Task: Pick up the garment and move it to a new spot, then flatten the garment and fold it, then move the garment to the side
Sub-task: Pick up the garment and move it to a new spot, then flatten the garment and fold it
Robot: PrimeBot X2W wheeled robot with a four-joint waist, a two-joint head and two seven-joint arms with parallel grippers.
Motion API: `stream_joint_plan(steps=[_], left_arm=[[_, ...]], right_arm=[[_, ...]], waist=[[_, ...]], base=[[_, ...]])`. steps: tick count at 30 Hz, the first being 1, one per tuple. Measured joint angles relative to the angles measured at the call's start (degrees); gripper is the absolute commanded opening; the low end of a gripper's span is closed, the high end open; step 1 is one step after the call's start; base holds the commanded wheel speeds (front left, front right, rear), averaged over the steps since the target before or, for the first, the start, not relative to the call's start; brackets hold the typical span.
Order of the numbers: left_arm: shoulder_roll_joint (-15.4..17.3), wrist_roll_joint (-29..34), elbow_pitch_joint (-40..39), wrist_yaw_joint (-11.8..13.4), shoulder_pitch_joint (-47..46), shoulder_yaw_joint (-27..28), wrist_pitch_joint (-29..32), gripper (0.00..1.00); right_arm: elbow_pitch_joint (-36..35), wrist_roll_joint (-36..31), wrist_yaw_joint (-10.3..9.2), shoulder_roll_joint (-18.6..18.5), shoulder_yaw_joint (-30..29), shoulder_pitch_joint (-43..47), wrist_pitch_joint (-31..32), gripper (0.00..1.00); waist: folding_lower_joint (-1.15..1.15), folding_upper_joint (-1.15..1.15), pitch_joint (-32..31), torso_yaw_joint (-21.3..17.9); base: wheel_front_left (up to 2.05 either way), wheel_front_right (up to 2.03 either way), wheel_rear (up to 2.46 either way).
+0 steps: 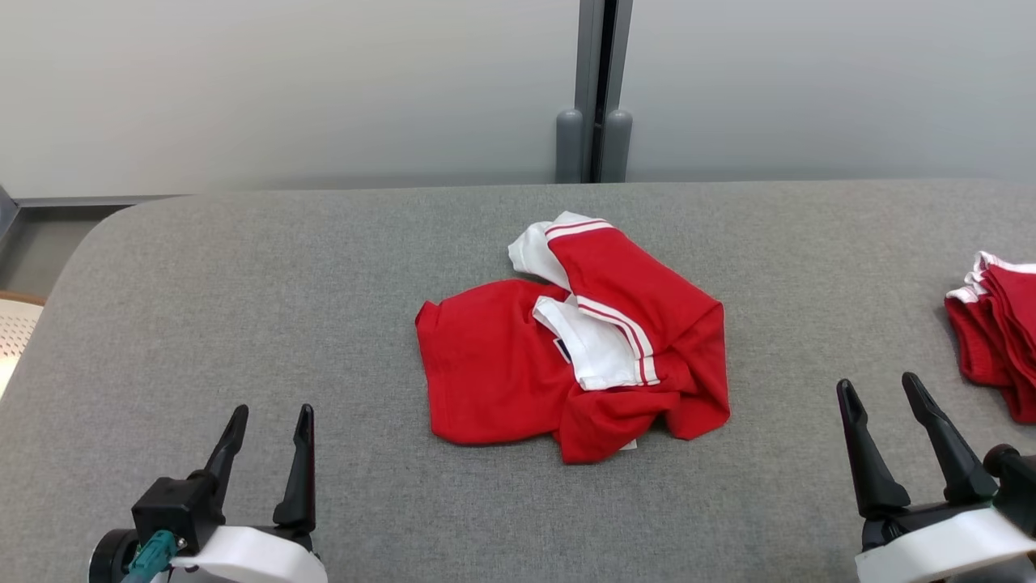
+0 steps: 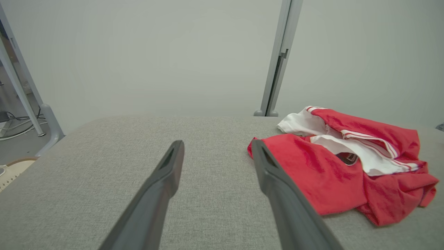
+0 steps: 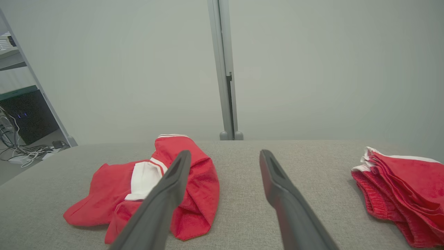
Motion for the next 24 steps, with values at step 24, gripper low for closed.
stream_joint_plan(steps=[24], left_arm=[[1.0, 0.1, -3.4, 2.0, 4.2, -1.4, 2.7, 1.0]], right_arm=[[-0.5, 0.6, 0.0, 0.3, -1.5, 3.7, 0.9, 1.0]], waist=[[0.0, 0.0, -4.3, 0.1]], base=[[0.0, 0.0, 0.0]])
